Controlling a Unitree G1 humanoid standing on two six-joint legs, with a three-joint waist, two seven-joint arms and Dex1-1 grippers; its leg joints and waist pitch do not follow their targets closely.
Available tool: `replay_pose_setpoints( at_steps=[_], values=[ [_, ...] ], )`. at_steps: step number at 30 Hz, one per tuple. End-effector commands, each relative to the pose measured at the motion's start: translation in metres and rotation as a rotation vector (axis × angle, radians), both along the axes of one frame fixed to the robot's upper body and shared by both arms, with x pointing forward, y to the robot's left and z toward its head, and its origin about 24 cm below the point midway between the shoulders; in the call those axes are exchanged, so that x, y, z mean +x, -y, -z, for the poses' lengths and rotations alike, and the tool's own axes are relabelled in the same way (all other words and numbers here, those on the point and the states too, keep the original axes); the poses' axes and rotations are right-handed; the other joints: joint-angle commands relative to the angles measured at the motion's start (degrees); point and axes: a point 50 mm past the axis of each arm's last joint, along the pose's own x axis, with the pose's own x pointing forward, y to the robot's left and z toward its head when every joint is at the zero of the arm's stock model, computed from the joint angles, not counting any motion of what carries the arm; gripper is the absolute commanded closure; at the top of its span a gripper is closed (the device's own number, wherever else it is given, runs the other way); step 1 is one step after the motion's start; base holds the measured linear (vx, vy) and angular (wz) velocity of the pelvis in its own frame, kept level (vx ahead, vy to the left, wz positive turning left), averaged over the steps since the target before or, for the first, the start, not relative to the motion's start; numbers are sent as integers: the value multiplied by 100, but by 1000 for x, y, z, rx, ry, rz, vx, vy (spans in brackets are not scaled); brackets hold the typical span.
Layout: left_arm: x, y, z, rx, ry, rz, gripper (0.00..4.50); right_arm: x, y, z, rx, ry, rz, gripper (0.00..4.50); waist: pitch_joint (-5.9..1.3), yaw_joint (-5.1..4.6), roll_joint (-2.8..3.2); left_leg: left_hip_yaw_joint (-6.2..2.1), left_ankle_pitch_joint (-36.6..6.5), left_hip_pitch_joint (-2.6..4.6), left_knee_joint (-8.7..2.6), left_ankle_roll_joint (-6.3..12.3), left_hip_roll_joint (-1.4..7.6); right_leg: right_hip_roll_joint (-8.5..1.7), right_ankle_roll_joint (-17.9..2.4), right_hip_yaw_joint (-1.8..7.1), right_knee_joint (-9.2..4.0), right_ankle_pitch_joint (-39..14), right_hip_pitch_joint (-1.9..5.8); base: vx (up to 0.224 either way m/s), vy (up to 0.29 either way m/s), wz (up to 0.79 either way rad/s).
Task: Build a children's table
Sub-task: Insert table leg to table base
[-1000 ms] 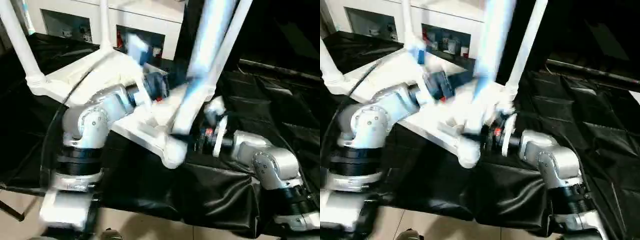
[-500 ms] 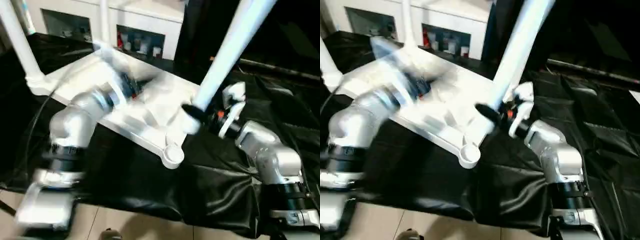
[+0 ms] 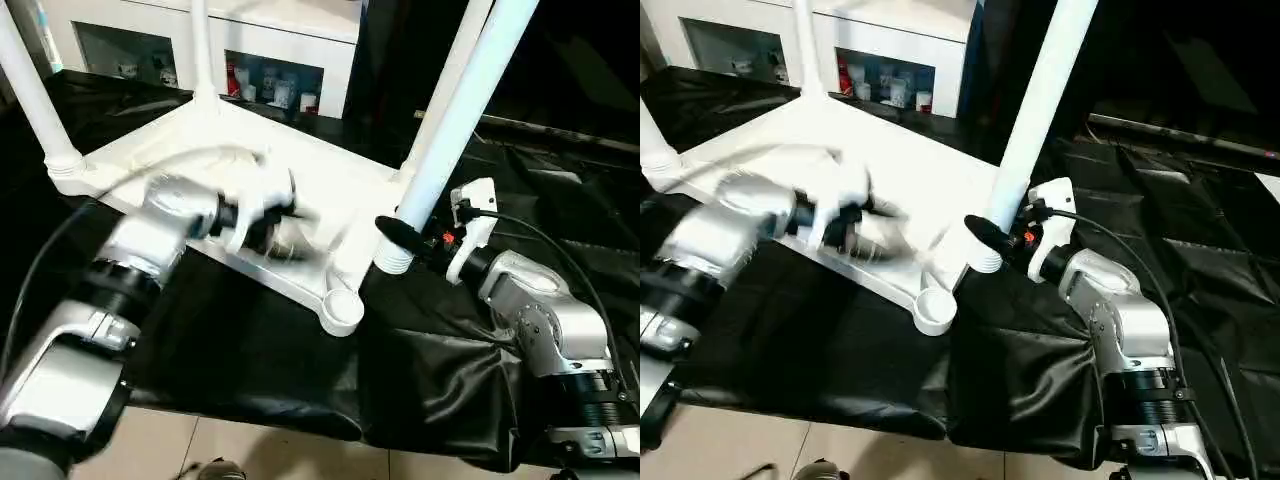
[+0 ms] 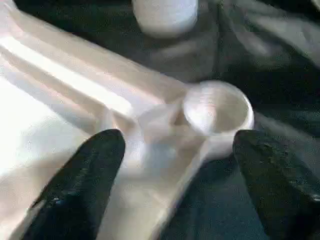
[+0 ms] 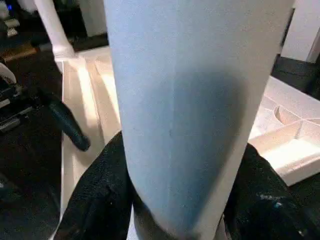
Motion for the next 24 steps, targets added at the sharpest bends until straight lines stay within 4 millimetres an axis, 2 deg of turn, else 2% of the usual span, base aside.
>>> replay_pose_setpoints(
  at_steps=[1,4,7,9,10,12,16,17,20,21,22,24],
  values=[
    [2,6,-5,35,21,59,16,-2,4,-4,-13,23,-5,260,-437,-25,147,42,-1230,108,-393,-354,22,-322,-1000,234,-337,-857,301,0,0,0],
    [3,8,2,86,68,86,1,-4,4,-3,-17,21,-17,260,-431,-13,155,37,-1304,107,-394,-342,31,-335,-1065,230,-330,-863,308,0,0,0],
    [6,9,12,153,137,96,0,-5,3,-2,-22,17,-22,260,-430,3,140,32,-1403,109,-397,-327,29,-340,-960,231,-367,-1044,312,0,0,0],
    [7,9,13,159,142,96,0,-5,3,-1,-23,16,-22,260,-433,7,136,28,-1366,101,-396,-324,32,-350,-973,232,-360,-1023,314,0,0,0],
    [8,11,18,174,160,94,0,-7,2,0,-27,13,-28,260,-433,0,166,28,-1392,108,-398,-329,32,-345,-989,233,-366,-1007,307,0,0,0],
    [9,12,20,178,162,87,0,-7,1,1,-33,11,-35,260,-436,-1,149,24,-1405,102,-396,-329,33,-348,-991,232,-357,-1016,319,0,0,0],
    [10,18,24,155,162,71,39,-9,0,3,-44,7,-48,260,-437,4,142,29,-1362,101,-387,-290,32,-350,-1064,233,-355,-929,318,0,0,0],
    [11,20,24,146,166,68,63,-9,0,3,-45,7,-49,260,-439,6,145,27,-1364,103,-387,-289,35,-350,-1072,232,-351,-914,318,0,0,0],
    [11,20,25,147,161,72,72,-9,0,3,-48,6,-54,260,-435,6,138,33,-1347,104,-384,-258,32,-346,-1099,233,-354,-860,316,0,0,0],
    [12,21,27,148,171,80,75,-11,0,4,-54,6,-60,260,-428,-3,79,37,-1367,100,-385,-236,31,-344,-1068,231,-375,-962,316,0,0,0],
    [12,21,27,148,171,80,89,-11,0,4,-54,6,-60,260,-433,18,108,28,-1344,102,-385,-238,33,-361,-1038,234,-367,-1030,326,0,0,0],
    [12,21,28,145,170,80,110,-11,0,4,-56,5,-64,260,-434,15,111,26,-1321,100,-386,-233,40,-365,-1040,235,-362,-996,322,0,0,0]
  ],
)
